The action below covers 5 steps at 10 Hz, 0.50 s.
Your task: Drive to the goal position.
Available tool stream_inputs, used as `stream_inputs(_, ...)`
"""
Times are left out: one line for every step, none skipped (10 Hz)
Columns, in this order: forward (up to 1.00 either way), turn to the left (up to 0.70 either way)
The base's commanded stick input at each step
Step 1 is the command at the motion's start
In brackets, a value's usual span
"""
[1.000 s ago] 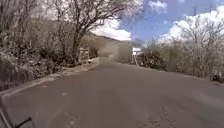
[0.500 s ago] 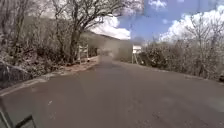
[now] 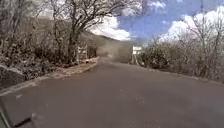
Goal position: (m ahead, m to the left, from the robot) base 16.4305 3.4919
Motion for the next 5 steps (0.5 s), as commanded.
stream_inputs(0.70, 0.00)
stream_inputs(0.70, 0.10)
stream_inputs(0.70, 0.18)
stream_inputs(0.70, 0.22)
stream_inputs(0.70, 0.13)
